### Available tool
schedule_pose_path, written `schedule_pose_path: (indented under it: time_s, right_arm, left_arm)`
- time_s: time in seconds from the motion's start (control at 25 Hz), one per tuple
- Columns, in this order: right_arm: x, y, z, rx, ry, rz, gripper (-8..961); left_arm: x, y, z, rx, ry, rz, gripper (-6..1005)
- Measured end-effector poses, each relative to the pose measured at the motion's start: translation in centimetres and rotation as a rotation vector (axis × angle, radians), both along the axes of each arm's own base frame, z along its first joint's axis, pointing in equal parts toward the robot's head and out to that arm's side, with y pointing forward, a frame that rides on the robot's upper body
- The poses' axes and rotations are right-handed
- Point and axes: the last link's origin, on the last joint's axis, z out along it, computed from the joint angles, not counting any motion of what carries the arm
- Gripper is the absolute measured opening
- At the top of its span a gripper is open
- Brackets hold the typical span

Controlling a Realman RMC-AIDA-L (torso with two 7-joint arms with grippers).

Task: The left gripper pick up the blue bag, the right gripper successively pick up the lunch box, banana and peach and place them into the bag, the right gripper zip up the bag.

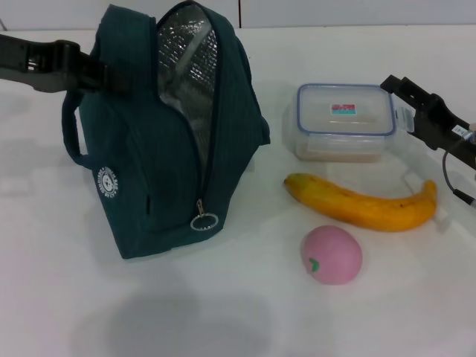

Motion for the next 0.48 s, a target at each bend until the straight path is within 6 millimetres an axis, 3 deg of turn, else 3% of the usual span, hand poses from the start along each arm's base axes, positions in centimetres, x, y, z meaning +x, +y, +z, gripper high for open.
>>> schedule_pose_path:
  time_s: [0.48]
  right_arm:
    - [-0.75,0.19,-0.62,-0.039,-0.026,0.037,870]
  left_arm:
    - [0.01,-0.05,-0.11,-0.001,0.0,-0.01,47]
